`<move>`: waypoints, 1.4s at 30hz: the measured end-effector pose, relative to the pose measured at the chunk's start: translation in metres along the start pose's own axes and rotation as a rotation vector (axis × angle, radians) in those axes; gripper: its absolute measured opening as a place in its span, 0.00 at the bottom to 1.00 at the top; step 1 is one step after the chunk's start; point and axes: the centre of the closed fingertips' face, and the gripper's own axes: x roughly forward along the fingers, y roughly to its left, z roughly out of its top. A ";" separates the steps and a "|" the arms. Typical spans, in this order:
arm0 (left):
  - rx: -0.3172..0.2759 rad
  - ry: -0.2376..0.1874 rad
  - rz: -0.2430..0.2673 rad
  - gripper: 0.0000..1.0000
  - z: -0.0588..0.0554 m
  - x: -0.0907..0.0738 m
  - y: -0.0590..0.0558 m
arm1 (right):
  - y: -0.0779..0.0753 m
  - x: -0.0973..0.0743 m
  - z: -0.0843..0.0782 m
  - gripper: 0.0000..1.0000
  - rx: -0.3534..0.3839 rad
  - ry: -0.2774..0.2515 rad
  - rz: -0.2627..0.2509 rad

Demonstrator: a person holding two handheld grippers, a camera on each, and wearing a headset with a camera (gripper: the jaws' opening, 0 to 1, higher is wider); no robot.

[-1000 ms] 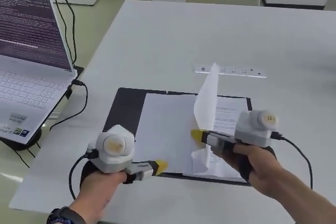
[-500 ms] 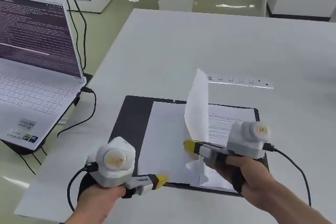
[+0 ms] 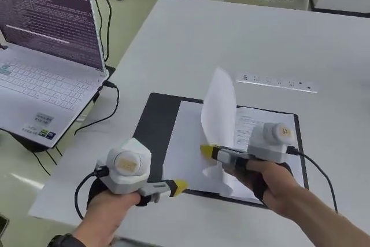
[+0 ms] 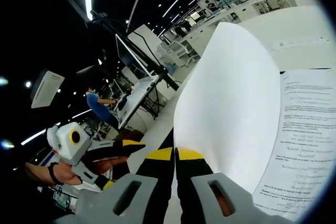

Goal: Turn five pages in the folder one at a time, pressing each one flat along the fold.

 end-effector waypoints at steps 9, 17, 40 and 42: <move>-0.057 -0.015 0.009 0.68 -0.005 -0.001 0.010 | 0.000 0.015 -0.011 0.00 -0.001 0.053 0.008; -0.078 -0.019 0.011 0.68 -0.010 -0.004 0.017 | 0.002 0.031 -0.022 0.00 -0.005 0.102 0.025; -0.122 -0.028 0.028 0.68 -0.018 -0.006 0.033 | -0.010 0.070 -0.045 0.00 0.059 0.185 0.023; -0.123 -0.026 0.024 0.68 -0.018 -0.005 0.030 | -0.013 0.073 -0.047 0.00 0.063 0.192 0.015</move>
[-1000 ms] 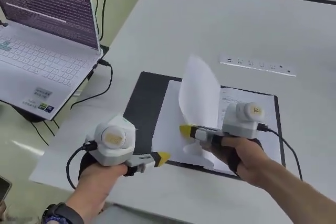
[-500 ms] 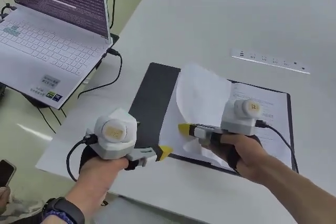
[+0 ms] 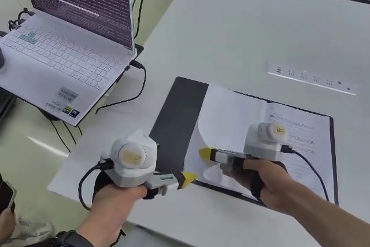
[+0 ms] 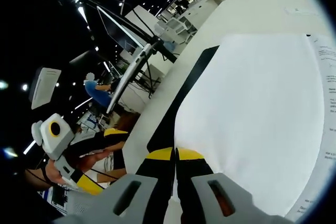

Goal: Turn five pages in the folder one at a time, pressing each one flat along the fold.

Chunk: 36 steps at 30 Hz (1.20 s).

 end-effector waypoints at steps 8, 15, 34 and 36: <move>-0.001 -0.001 -0.011 0.68 0.001 0.004 -0.006 | -0.019 0.014 -0.011 0.00 0.029 0.037 -0.040; -0.009 -0.003 -0.006 0.67 0.003 0.002 -0.004 | -0.028 0.020 -0.015 0.00 0.044 0.046 -0.065; -0.014 0.039 -0.040 0.60 -0.005 0.009 -0.007 | -0.007 0.013 -0.016 0.26 0.048 0.023 0.031; -0.006 0.044 -0.041 0.58 -0.005 0.010 -0.006 | -0.007 0.009 -0.016 0.27 0.048 0.018 0.035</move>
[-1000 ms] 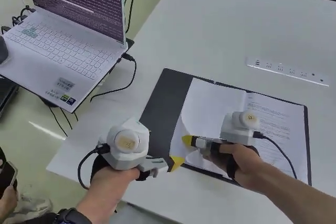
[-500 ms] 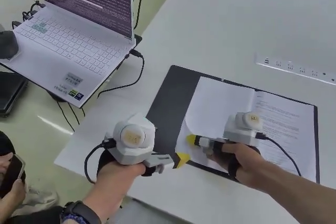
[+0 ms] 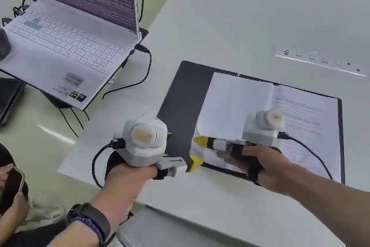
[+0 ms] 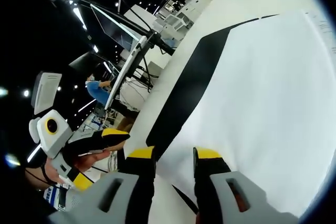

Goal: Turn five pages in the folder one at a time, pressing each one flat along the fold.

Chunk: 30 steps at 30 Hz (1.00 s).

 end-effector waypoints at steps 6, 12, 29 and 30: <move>0.043 0.006 -0.014 0.48 0.006 0.005 0.002 | 0.003 -0.015 0.009 0.30 -0.001 -0.049 0.010; 0.070 0.018 -0.021 0.41 0.009 0.014 0.003 | 0.005 -0.041 0.019 0.31 -0.015 -0.114 0.013; 0.099 0.088 -0.061 0.14 -0.010 0.049 -0.005 | -0.018 -0.093 -0.004 0.31 -0.022 -0.149 -0.067; 0.098 0.092 -0.060 0.13 -0.012 0.049 -0.005 | -0.019 -0.095 -0.006 0.30 -0.017 -0.150 -0.068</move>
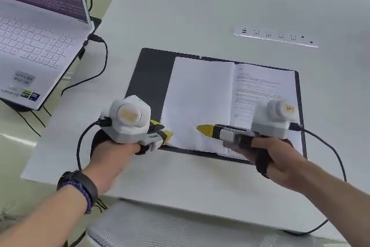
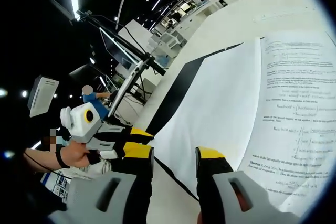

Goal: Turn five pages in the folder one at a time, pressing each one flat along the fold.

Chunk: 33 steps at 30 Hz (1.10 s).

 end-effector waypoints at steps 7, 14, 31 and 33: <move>-0.060 0.045 0.024 0.05 -0.015 0.004 0.002 | -0.003 -0.010 -0.008 0.29 0.011 -0.006 -0.010; -0.081 0.071 0.056 0.00 -0.025 0.003 0.005 | -0.006 -0.016 -0.005 0.27 0.002 -0.012 -0.019; -0.086 0.100 0.071 0.00 -0.023 0.007 0.013 | -0.028 -0.013 0.024 0.19 -0.103 -0.002 -0.053; -0.087 0.104 0.072 0.00 -0.024 0.008 0.014 | -0.034 -0.012 0.032 0.18 -0.119 -0.003 -0.063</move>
